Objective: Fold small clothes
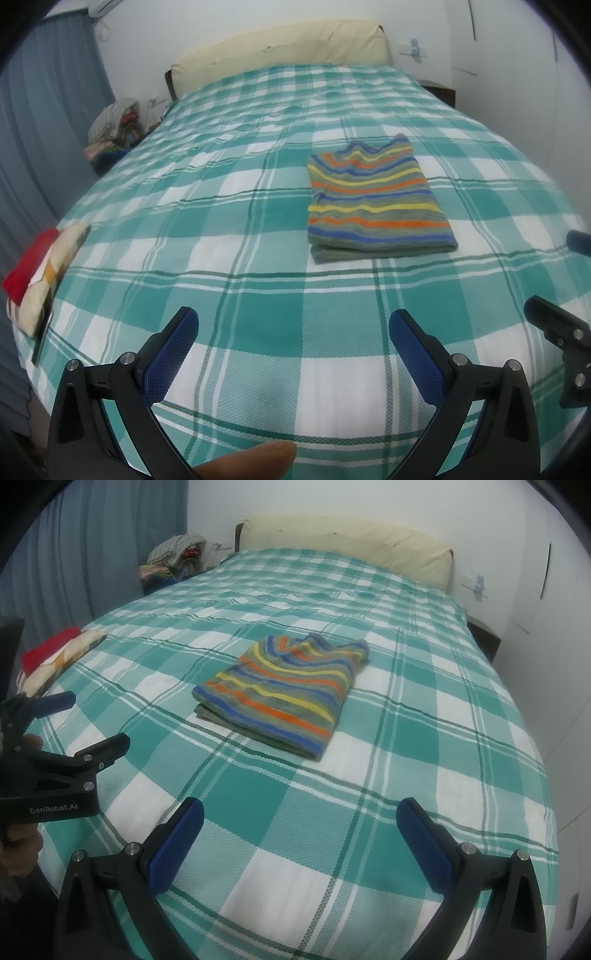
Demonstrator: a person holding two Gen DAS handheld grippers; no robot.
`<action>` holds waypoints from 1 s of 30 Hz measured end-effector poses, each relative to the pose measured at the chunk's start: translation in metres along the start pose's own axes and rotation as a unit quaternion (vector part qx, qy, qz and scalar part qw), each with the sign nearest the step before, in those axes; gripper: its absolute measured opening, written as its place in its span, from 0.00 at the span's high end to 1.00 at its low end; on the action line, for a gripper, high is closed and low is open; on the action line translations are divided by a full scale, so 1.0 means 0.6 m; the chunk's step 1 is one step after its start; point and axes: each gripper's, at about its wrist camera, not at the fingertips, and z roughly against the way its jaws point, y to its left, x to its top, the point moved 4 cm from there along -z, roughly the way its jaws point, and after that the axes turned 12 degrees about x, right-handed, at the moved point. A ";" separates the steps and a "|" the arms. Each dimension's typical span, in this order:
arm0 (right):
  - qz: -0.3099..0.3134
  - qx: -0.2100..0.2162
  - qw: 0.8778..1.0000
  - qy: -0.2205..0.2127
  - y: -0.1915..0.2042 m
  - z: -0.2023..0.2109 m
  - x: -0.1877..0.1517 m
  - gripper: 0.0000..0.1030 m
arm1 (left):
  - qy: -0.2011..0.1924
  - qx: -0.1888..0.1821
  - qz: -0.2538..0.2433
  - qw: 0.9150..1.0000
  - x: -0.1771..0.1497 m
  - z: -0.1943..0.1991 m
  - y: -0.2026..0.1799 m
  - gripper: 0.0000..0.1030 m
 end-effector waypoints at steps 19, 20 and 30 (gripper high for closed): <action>-0.021 0.018 0.999 0.027 0.001 0.003 -0.005 0.00 | 0.012 -0.008 -0.011 1.000 -0.002 0.006 -0.002 0.00; -0.022 0.016 0.999 0.026 0.001 0.004 -0.005 0.00 | 0.015 -0.012 -0.011 1.000 -0.003 0.006 -0.003 0.00; -0.018 0.018 1.000 0.017 0.007 0.015 0.000 0.00 | 0.015 -0.015 -0.009 1.000 -0.001 0.008 0.002 0.00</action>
